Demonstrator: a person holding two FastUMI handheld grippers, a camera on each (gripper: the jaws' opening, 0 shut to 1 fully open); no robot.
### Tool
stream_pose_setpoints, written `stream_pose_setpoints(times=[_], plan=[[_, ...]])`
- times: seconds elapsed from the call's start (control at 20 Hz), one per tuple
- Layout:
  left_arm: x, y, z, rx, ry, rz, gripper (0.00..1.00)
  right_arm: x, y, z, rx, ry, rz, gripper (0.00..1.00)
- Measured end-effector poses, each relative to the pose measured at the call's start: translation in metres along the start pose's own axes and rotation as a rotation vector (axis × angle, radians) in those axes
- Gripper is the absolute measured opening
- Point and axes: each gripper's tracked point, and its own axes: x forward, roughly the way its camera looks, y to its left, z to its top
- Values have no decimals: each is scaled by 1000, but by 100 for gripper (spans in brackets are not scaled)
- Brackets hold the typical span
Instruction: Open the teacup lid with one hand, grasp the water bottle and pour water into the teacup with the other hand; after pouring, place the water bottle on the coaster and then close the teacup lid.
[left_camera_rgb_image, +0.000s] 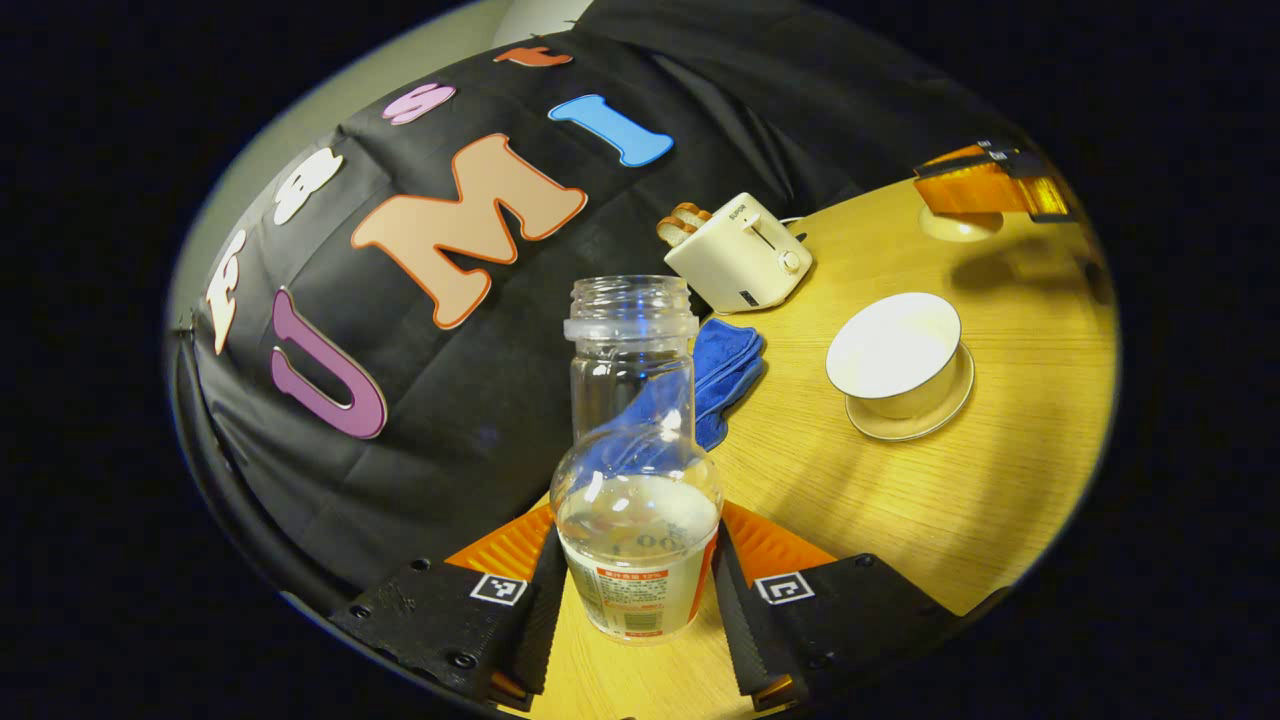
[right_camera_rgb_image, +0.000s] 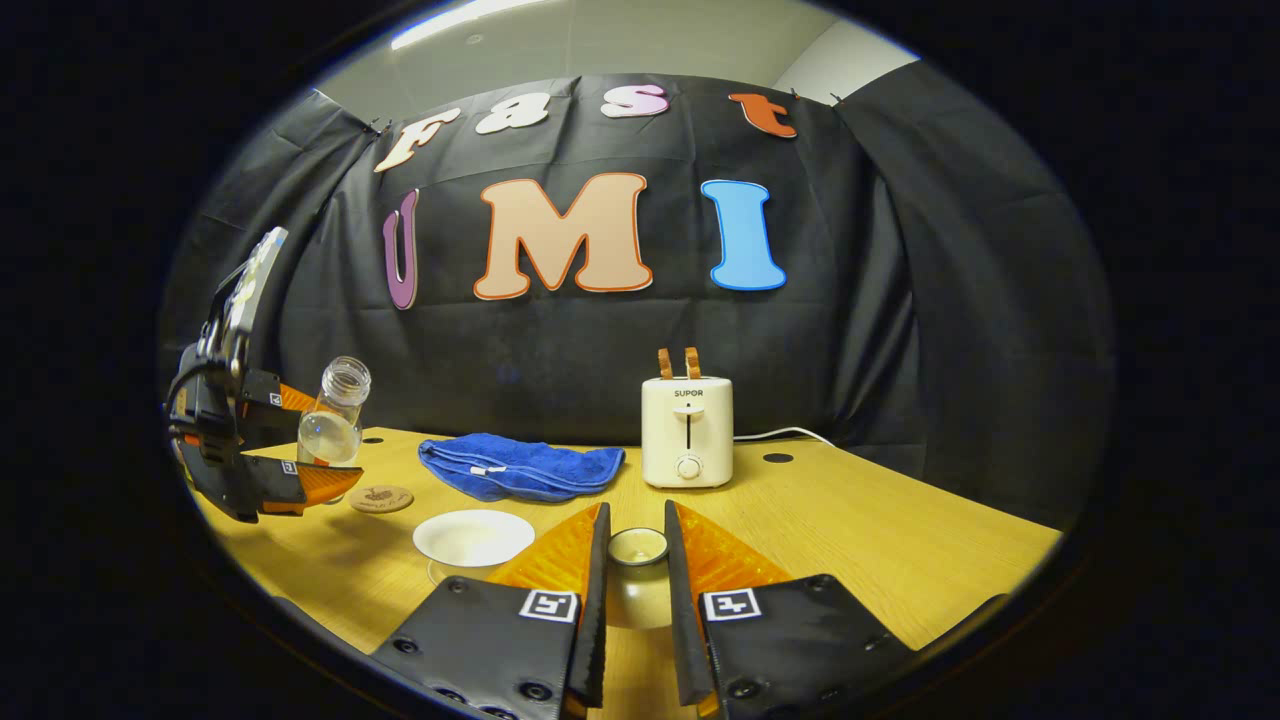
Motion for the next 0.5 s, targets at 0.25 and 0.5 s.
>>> stream_pose_setpoints(times=[0.25,0.5], plan=[[7,-9,4,183,14,28,67,0,-21,1,-1,-2,-45,31],[12,-13,3,310,28,-2,67,0,-24,1,-1,-1,-52,31]])
